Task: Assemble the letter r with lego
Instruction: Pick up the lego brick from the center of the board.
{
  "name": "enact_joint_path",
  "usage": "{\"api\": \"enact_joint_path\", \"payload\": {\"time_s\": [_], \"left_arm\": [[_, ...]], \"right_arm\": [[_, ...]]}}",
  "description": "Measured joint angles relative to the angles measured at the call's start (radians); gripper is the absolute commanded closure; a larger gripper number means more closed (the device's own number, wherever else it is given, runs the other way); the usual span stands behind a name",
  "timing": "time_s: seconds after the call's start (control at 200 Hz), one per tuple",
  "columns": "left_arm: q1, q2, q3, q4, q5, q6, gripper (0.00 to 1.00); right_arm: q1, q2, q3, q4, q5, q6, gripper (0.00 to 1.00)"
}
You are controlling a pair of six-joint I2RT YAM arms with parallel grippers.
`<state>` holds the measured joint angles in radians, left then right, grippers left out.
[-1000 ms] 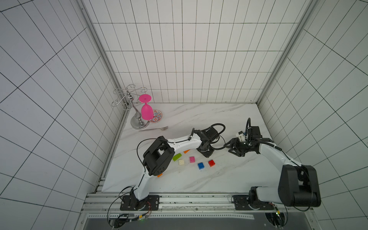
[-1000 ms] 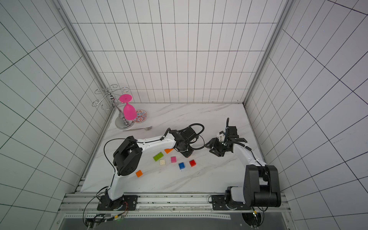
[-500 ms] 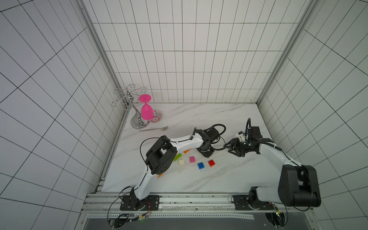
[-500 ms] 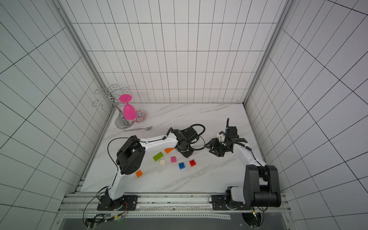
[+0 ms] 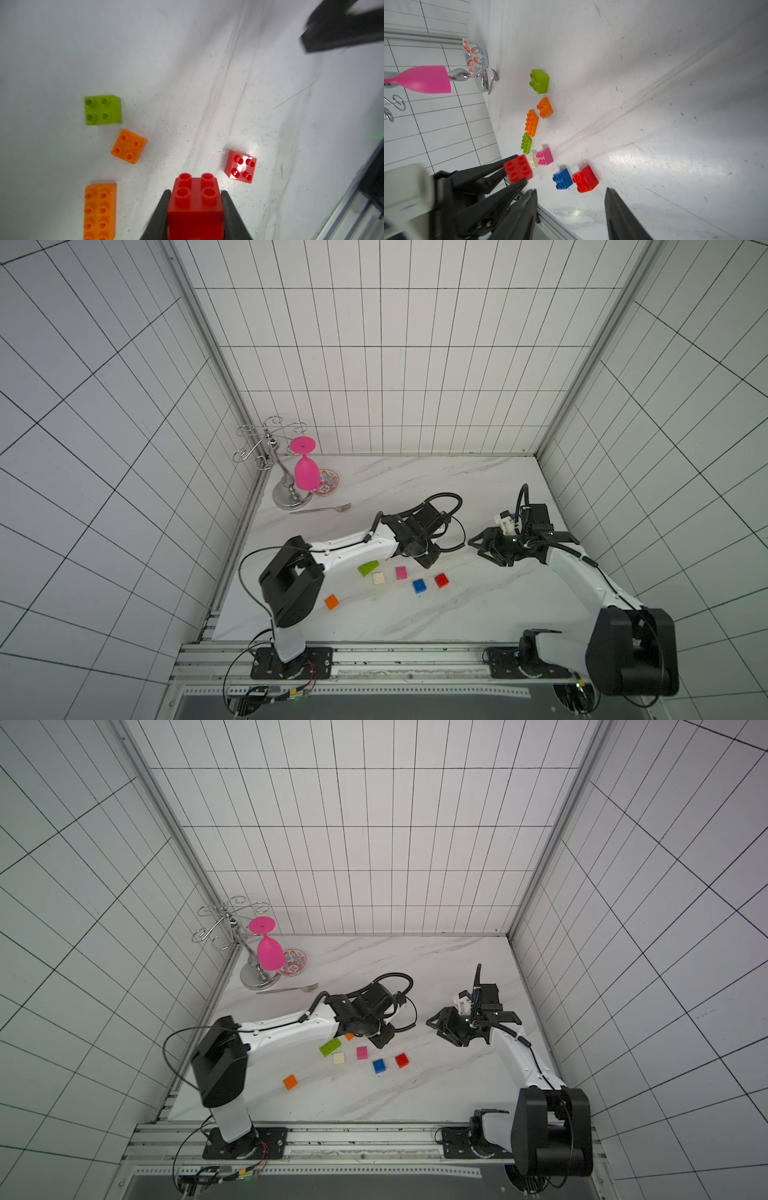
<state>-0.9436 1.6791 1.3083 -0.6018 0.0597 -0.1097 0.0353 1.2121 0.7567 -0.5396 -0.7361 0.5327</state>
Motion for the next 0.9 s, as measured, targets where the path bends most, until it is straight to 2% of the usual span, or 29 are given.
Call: {"api": "enact_joint_path", "payload": {"time_s": [0.095,0.195,0.27,0.35,0.52,0.735,0.9], "left_arm": [[-0.001,-0.217,-0.163,0.201,0.005,0.043,1.00],[-0.010,-0.423,-0.392,0.454,0.045,0.142,1.00],[-0.015,-0.487,-0.492,0.544,0.075,0.208,1.00],[-0.019,-0.500,-0.537,0.584,0.100,0.279,1.00],[-0.019,-0.500,-0.542,0.623,0.127,0.372,1.00],[-0.019,-0.489,-0.542,0.651,0.160,0.412,1.00],[-0.026,-0.467,-0.542,0.650,0.186,0.420,1.00]], "right_arm": [[0.080,-0.052,0.011,-0.037,0.005,-0.012,0.40],[0.176,-0.114,0.054,-0.070,0.008,-0.019,0.37],[0.230,-0.158,0.095,-0.077,0.012,-0.018,0.35],[0.282,-0.201,0.139,-0.083,0.022,-0.015,0.34],[0.393,-0.252,0.199,-0.108,0.079,0.012,0.33],[0.520,-0.238,0.204,-0.121,0.165,0.055,0.31],[0.574,-0.218,0.225,-0.117,0.221,0.070,0.31]]}}
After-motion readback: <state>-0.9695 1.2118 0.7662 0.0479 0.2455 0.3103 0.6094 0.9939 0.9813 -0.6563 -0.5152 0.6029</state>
